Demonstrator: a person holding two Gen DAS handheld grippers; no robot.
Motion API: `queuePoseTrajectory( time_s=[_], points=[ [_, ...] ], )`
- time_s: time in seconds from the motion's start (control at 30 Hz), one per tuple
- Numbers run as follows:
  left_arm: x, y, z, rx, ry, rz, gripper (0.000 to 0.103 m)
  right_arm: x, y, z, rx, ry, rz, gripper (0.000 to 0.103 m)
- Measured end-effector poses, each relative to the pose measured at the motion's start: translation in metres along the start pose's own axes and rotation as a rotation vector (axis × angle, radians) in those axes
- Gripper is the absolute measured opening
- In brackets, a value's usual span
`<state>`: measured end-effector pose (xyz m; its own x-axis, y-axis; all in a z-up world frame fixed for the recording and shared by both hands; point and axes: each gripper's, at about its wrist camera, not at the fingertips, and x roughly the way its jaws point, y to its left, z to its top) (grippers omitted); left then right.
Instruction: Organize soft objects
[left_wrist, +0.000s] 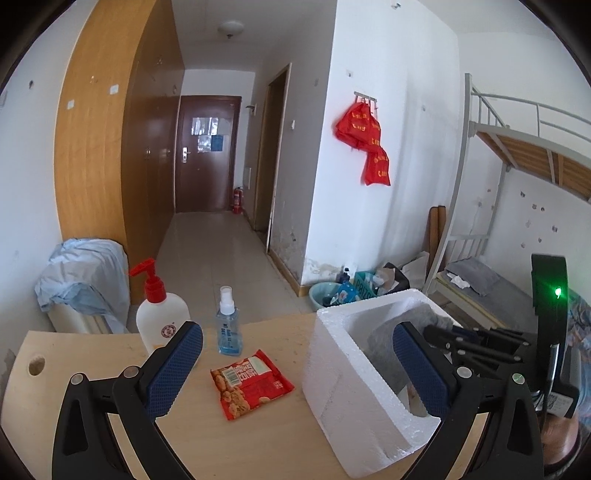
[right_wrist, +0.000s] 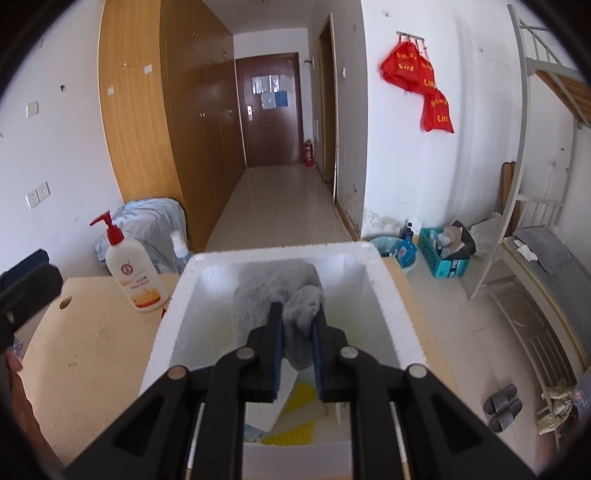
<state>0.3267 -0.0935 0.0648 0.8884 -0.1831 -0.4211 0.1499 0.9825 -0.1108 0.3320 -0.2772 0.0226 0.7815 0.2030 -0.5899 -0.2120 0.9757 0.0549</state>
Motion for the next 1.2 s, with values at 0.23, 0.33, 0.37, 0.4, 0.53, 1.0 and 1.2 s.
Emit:
queuePoseTrajectory(
  time_s=[0.23, 0.33, 0.37, 0.4, 0.53, 1.0, 1.2],
  points=[
    [-0.004, 0.003, 0.001, -0.010, -0.013, -0.002, 0.103, 0.002, 0.001, -0.002, -0.014, 0.031, -0.013, 0.045],
    [-0.006, 0.002, 0.003, -0.007, -0.018, 0.001, 0.103, -0.003, 0.003, -0.003, -0.019, 0.014, -0.023, 0.075],
    [-0.006, 0.004, 0.002, -0.010, -0.018, -0.001, 0.103, -0.004, 0.003, -0.003, -0.020, 0.009, -0.021, 0.078],
    [-0.007, 0.005, 0.003, -0.013, -0.020, -0.003, 0.103, -0.006, 0.003, -0.003, -0.025, 0.009, -0.021, 0.080],
    [-0.011, 0.007, 0.005, -0.022, -0.025, -0.004, 0.103, -0.011, 0.007, -0.004, -0.036, 0.002, -0.020, 0.083],
    [-0.072, -0.004, 0.014, 0.012, -0.091, 0.002, 0.103, -0.086, 0.023, -0.006, -0.019, -0.152, 0.014, 0.088],
    [-0.126, -0.005, 0.009, 0.030, -0.140, 0.032, 0.103, -0.140, 0.036, -0.016, -0.007, -0.274, 0.065, 0.096]
  ],
)
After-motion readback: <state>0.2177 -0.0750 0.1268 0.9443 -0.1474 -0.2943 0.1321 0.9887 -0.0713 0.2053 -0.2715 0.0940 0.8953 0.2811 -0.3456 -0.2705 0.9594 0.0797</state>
